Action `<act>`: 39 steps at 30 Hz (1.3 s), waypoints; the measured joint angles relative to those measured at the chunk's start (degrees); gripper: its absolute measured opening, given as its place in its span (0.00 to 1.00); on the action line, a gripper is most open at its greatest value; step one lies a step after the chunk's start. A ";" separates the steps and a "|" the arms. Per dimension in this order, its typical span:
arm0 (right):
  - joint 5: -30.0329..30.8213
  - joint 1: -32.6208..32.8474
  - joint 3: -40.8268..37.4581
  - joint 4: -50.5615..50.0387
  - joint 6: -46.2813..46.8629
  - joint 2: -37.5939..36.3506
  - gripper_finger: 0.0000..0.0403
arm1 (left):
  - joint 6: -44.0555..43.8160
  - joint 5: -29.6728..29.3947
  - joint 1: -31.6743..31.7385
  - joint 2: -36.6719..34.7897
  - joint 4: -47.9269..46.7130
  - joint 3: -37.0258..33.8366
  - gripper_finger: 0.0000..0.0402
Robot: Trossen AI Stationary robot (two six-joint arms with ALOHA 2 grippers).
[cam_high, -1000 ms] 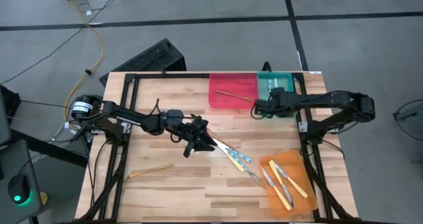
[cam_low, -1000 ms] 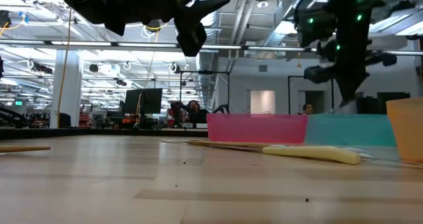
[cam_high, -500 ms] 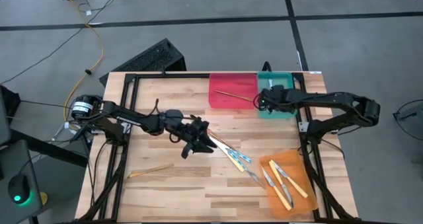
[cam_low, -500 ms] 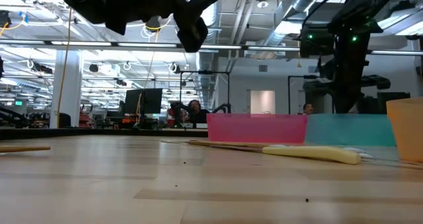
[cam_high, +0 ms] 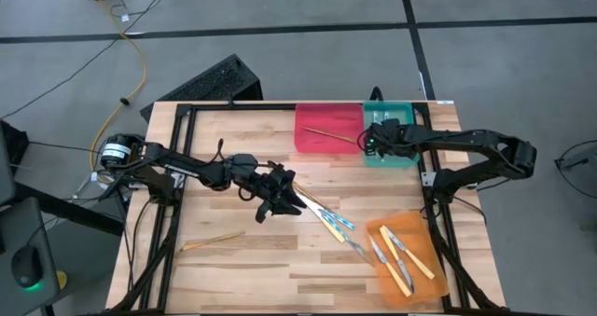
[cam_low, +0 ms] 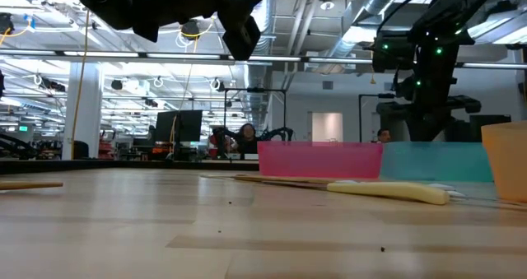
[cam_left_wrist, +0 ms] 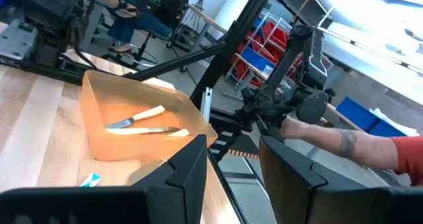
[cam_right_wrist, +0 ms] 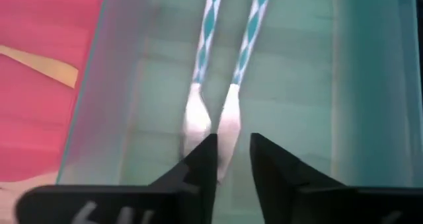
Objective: Sort silverware by color (type)
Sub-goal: Put the blue knife into blue bin, then adjust the yellow knife
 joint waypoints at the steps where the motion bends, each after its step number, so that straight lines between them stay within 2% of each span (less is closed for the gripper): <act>1: -0.61 0.00 0.00 0.02 -0.07 -0.07 0.31 | 0.00 0.66 0.00 -0.01 -0.07 0.00 0.30; 8: -5.44 1.79 3.91 0.26 -7.46 -2.78 0.41 | -6.84 8.42 -1.86 -0.01 -0.10 0.00 0.30; 13: -7.46 6.16 9.18 0.17 -12.80 -6.53 0.41 | -0.40 14.81 -6.40 0.00 -1.70 0.00 0.30; 16: -9.64 10.41 12.06 0.35 -14.33 -8.96 0.41 | 6.99 14.70 -10.63 -0.04 -5.16 0.06 0.30; 19: -13.41 15.37 14.08 0.21 -14.43 -10.85 0.40 | 17.80 7.12 -14.52 -0.49 -15.74 0.07 0.29; 24: -14.73 25.17 15.34 0.93 -9.45 -12.71 0.40 | 31.26 -18.10 -17.94 -0.96 -36.88 2.26 0.29; 27: -14.66 31.02 15.34 3.30 -7.14 -12.76 0.40 | 35.93 -29.43 -18.57 -0.99 -40.85 3.54 0.30; 29: -14.64 34.64 15.34 5.27 -6.43 -12.55 0.40 | 39.17 -32.08 -18.58 -1.00 -40.50 3.98 0.31; 32: -14.57 39.76 15.34 9.29 -6.31 -11.23 0.40 | 44.08 -32.32 -18.09 -1.00 -38.74 4.09 0.33; 39: -14.44 48.33 15.34 16.89 -6.31 -7.10 0.40 | 50.21 -26.08 -13.35 1.74 -34.05 4.17 0.40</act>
